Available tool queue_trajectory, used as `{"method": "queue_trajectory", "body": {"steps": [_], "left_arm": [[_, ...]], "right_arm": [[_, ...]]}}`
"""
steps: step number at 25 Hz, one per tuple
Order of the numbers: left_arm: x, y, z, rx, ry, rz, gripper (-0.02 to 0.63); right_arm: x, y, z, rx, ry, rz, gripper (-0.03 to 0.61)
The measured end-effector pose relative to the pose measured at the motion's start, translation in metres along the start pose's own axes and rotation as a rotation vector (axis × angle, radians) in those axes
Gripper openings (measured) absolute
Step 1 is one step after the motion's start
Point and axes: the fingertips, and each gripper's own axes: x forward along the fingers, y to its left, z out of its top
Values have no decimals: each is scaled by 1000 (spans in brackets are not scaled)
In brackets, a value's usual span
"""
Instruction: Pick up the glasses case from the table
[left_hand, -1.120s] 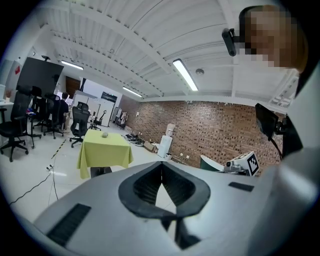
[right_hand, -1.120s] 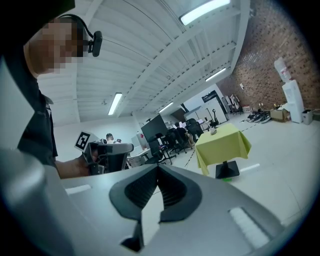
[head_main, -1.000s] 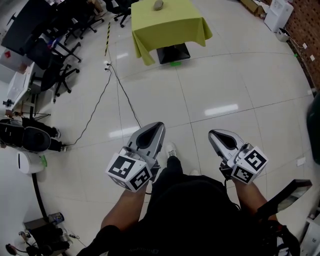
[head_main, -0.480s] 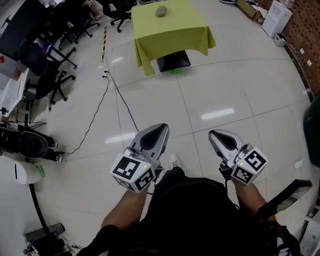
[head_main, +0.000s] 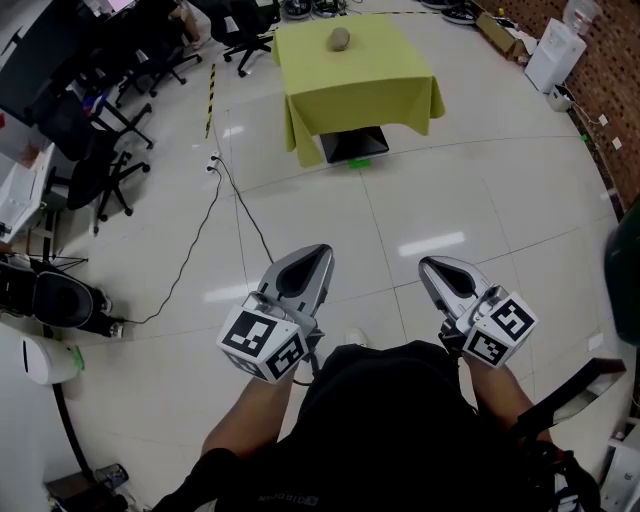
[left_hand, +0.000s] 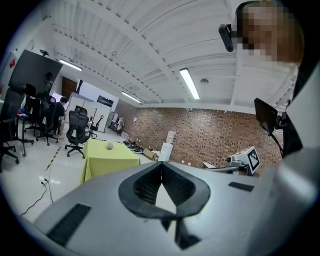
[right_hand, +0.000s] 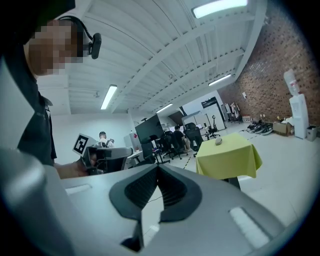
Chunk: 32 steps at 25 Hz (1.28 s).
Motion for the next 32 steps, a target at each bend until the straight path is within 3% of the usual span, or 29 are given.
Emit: {"method": "queue_trajectory", "body": {"steps": [17, 32], "left_arm": [[26, 43, 3, -24, 9, -6, 8], [98, 75, 17, -27, 1, 50, 8]], "right_arm": [[40, -28, 13, -15, 6, -17, 2], [82, -100, 35, 0, 14, 52, 2]]}}
